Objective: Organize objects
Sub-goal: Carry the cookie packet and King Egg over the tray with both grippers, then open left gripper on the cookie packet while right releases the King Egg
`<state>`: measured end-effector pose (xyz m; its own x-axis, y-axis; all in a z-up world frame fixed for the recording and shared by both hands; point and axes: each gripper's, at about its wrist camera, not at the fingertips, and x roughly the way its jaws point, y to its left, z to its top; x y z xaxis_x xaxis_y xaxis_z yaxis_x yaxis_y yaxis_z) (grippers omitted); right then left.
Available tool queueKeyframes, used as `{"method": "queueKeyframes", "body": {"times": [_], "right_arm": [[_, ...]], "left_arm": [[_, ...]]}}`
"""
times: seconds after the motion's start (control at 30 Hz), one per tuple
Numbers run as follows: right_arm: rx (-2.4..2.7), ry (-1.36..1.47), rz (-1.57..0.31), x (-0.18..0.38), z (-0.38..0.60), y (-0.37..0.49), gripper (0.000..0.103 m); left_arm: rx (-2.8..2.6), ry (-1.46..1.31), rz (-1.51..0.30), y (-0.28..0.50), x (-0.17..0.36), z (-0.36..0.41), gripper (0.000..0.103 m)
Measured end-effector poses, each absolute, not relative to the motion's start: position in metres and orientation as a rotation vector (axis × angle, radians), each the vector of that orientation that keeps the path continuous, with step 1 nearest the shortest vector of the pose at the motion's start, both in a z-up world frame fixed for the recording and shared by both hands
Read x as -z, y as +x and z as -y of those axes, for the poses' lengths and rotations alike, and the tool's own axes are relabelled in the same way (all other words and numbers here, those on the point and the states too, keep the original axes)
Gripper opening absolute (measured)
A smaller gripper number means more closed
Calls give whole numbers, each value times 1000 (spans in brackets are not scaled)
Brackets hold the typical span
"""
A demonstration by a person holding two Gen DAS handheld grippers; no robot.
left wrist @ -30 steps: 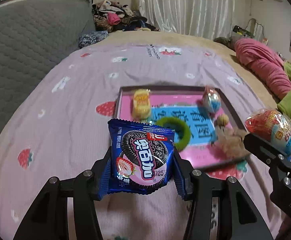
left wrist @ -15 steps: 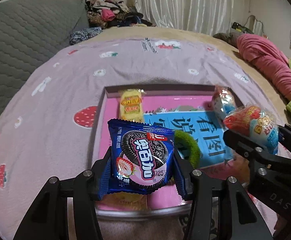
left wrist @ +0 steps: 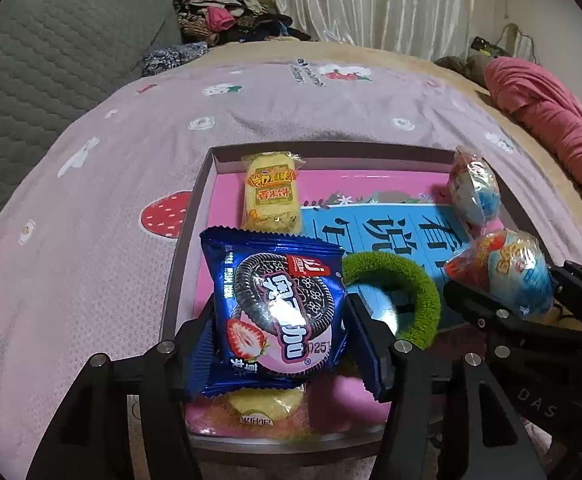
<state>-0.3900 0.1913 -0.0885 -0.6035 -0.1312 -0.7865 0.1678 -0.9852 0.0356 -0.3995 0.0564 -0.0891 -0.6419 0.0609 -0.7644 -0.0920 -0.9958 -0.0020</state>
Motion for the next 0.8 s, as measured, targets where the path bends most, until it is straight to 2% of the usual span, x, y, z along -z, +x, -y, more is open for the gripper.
{"method": "queueKeyframes", "body": {"times": [0.1, 0.13, 0.2, 0.43, 0.53, 0.8], "right_arm": [[2674, 1308, -61, 87, -191, -390, 54], [2677, 1306, -60, 86, -191, -389, 54], [2691, 1290, -58, 81, -192, -388, 60], [2738, 1219, -20, 48, -196, -378, 81], [2761, 1176, -7, 28, -198, -368, 88], [2815, 1067, 12, -24, -203, -328, 100]], "left_arm": [[-2771, -1294, -37, -400, 88, -54, 67], [-2776, -1291, -36, -399, 87, -53, 71], [-2791, -1277, -36, -397, 81, -51, 77], [-2831, -1226, -21, -384, 53, -42, 83], [-2859, -1202, -36, -374, 37, -38, 92], [-2912, -1113, -35, -333, -11, -25, 93]]}}
